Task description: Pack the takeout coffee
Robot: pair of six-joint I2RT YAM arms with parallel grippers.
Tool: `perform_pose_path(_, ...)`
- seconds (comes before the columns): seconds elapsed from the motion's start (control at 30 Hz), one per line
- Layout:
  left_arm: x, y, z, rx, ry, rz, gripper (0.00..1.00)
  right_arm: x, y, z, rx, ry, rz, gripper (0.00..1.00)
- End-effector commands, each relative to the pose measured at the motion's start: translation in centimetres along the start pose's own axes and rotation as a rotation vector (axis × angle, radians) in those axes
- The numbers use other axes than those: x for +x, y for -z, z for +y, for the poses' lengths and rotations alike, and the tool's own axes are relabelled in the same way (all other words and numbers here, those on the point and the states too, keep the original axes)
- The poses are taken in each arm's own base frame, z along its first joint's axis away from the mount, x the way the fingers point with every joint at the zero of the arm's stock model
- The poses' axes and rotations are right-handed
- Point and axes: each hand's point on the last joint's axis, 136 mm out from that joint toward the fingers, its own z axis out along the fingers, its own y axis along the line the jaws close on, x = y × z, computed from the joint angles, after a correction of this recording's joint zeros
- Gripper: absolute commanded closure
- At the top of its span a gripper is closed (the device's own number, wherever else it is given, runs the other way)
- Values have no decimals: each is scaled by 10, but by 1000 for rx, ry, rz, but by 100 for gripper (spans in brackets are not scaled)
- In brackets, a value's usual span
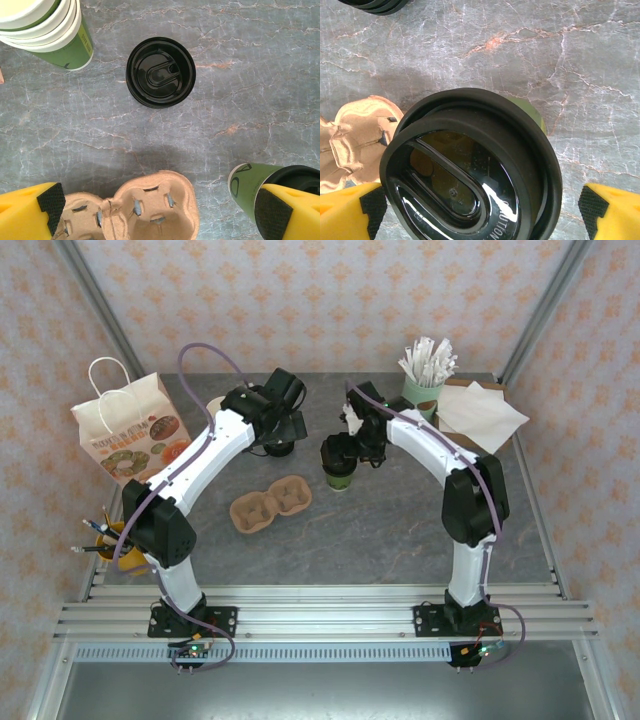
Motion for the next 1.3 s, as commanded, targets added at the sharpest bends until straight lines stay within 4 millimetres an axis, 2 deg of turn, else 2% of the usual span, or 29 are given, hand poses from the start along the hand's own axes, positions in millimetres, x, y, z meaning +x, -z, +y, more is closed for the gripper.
perform_pose_path(0.0,-2,-3,8,-44,-4,-16,0,4,-7,-3,20,-11,36,1)
perform_pose_path(0.23,-1,-4,7,-41,-6,-12,0,6,-8,4,-20,-17,49,1)
perform_pose_path(0.43,0,-5,7,-39,-5,-7,0,-1,7,14,-52,-19,-2,1)
perform_pose_path(0.87,3,-5,8,-34,-8,0,0,-5,18,15,-52,-30,-48,1)
perform_pose_path(1.03,5,-6,8,-34,-11,4,0,4,6,8,-35,-43,-6,1)
perform_pose_path(1.27,6,-5,10,-41,-15,5,0,8,-5,3,-23,-53,19,0)
